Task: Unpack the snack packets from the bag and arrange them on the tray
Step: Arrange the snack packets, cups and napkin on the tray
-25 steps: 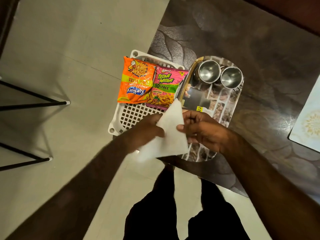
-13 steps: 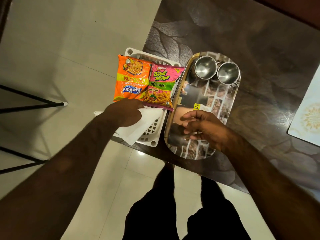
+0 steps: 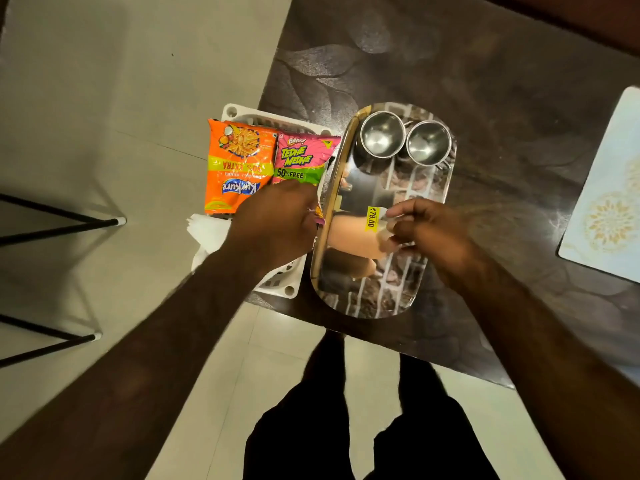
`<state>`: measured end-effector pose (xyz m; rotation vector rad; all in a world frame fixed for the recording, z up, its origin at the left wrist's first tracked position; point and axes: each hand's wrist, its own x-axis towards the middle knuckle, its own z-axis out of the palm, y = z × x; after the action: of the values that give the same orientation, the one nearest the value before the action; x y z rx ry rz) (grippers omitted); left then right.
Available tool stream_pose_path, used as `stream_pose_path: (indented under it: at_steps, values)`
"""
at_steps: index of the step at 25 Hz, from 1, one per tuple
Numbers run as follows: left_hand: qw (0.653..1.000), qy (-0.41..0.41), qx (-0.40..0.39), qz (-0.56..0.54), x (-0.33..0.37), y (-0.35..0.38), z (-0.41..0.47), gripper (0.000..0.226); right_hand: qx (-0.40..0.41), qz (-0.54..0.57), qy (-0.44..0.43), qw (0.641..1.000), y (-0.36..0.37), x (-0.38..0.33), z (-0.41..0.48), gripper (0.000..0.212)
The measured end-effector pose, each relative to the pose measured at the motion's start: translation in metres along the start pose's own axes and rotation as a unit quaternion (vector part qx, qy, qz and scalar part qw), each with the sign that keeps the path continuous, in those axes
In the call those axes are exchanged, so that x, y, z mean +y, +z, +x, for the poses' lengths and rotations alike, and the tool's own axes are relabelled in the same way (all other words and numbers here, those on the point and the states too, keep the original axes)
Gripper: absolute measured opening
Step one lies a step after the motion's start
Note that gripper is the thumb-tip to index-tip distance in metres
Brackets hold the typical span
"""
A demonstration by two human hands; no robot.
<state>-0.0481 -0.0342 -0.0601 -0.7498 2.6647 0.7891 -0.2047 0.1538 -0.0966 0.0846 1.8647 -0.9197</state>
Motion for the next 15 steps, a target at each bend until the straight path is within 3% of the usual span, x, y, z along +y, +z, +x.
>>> stream_pose_path:
  at_steps: [4,7,11,15]
  values:
    - [0.998,0.009,0.041,-0.053,0.047,0.001,0.053,0.043,0.185,-0.028,-0.112,0.976,-0.030,-0.014,0.016,0.029]
    - [0.999,-0.014,0.026,0.025,0.078,0.006,0.102,0.072,0.260,-0.081,-0.181,0.945,-0.049,-0.032,0.032,0.053]
    - [0.994,-0.054,-0.008,0.094,0.095,0.021,0.136,0.084,0.202,-0.238,-0.187,0.931,-0.048,-0.051,0.049,0.092]
    - [0.995,-0.011,-0.013,0.095,0.086,0.025,0.138,0.068,0.154,-0.289,-0.192,0.925,-0.040,-0.047,0.052,0.081]
